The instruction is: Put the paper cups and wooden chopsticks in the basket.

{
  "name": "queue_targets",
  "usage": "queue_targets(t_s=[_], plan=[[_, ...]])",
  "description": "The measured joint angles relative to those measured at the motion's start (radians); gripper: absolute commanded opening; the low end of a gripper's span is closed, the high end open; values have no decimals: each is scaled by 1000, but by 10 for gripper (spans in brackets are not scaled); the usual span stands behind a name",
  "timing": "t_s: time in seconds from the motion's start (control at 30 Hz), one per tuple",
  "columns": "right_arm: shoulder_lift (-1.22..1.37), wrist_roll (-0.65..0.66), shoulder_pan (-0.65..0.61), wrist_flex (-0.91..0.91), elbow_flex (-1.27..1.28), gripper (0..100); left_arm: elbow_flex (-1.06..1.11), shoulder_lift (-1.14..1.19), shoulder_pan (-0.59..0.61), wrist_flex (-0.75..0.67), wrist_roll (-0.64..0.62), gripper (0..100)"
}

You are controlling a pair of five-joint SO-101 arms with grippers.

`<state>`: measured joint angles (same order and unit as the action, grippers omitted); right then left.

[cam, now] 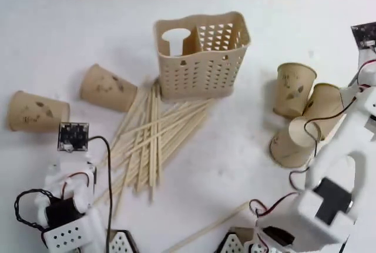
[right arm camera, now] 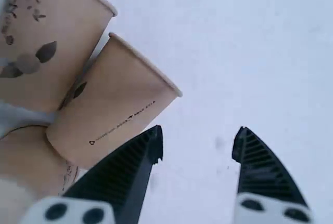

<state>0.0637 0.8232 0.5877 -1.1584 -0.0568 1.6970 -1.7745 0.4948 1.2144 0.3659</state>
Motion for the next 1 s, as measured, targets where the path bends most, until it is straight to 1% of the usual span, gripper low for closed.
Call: queue_targets(t_s=[0.1, 0.3, 0.47, 0.7, 0.77, 0.83, 0.93, 1.0], plan=[[109, 52, 0, 29, 2, 230, 0, 0, 0, 0, 0, 117], [301, 60, 2, 35, -133, 230, 0, 0, 0, 0, 0, 117], [371, -49, 2, 31, -253, 230, 0, 0, 0, 0, 0, 117], [371, -92, 9, -129, -399, 229, 0, 0, 0, 0, 0, 117], [371, -155, 34, -147, -440, 226, 0, 0, 0, 0, 0, 117], [368, -247, 60, -147, -482, 226, 0, 0, 0, 0, 0, 117], [368, -411, 55, -147, -540, 226, 0, 0, 0, 0, 0, 117], [368, -548, 29, -147, -555, 229, 0, 0, 0, 0, 0, 117]])
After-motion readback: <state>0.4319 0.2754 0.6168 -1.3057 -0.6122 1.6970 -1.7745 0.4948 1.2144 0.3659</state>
